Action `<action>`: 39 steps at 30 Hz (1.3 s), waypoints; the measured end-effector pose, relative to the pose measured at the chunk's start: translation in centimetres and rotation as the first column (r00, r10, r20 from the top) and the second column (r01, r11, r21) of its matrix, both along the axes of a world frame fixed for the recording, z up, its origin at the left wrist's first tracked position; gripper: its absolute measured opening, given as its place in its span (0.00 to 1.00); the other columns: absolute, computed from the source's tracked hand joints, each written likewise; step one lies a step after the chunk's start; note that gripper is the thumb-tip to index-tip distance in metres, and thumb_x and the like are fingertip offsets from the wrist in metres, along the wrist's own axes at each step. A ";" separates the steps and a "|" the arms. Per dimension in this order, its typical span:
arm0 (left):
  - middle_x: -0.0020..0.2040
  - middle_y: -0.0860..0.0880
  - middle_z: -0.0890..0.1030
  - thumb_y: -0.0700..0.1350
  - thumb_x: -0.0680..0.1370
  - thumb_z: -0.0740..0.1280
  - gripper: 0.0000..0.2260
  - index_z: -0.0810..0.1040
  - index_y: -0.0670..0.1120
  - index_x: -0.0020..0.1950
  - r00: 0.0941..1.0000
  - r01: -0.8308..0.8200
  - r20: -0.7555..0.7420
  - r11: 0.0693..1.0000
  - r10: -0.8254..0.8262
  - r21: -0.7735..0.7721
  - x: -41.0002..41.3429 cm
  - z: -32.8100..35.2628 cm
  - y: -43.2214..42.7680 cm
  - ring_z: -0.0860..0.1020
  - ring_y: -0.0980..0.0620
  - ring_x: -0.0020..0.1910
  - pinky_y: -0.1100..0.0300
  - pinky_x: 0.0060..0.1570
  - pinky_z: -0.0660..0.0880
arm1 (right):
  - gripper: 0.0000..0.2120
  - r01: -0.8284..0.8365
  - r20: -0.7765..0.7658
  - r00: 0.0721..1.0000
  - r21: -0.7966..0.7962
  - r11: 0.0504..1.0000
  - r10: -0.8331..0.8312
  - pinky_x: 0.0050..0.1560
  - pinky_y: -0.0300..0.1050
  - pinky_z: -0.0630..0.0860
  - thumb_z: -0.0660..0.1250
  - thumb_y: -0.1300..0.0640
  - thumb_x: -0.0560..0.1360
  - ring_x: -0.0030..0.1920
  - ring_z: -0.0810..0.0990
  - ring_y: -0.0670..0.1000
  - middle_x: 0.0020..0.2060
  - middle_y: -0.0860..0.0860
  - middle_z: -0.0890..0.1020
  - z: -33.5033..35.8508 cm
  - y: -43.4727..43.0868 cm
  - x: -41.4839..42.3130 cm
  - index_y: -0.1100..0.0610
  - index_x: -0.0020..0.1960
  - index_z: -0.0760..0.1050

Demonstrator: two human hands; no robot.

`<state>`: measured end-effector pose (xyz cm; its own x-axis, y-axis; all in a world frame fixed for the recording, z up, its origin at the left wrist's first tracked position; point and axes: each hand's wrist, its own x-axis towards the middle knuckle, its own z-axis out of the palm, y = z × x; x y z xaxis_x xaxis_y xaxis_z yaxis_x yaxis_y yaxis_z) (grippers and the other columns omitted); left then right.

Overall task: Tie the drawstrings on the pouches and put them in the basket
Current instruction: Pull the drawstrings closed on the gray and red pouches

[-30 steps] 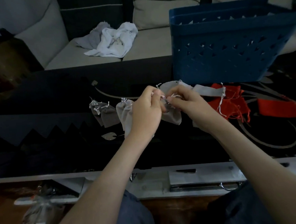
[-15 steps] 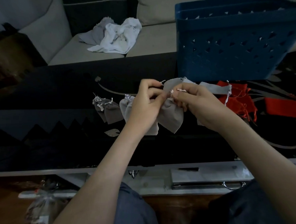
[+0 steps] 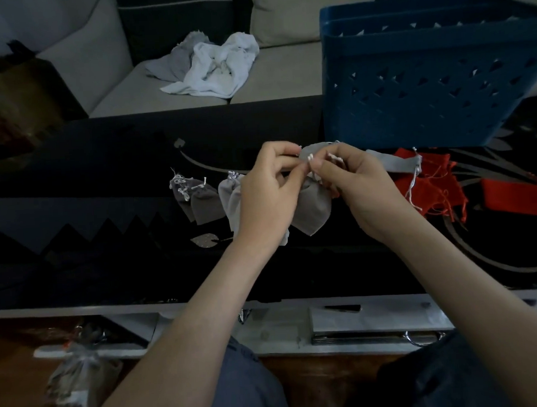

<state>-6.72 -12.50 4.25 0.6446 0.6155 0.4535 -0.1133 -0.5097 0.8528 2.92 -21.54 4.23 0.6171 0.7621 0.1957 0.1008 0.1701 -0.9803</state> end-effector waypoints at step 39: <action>0.38 0.54 0.82 0.39 0.80 0.62 0.10 0.81 0.45 0.42 0.987 0.158 0.005 0.947 -0.163 -0.280 0.0 -0.5 1.7 0.79 0.57 0.44 0.62 0.49 0.74 | 0.06 0.088 0.431 0.901 -0.306 0.948 0.056 0.50 0.49 0.74 0.66 0.50 0.76 0.42 0.78 0.47 0.38 0.47 0.79 -0.7 -0.3 1.0 0.50 0.50 0.77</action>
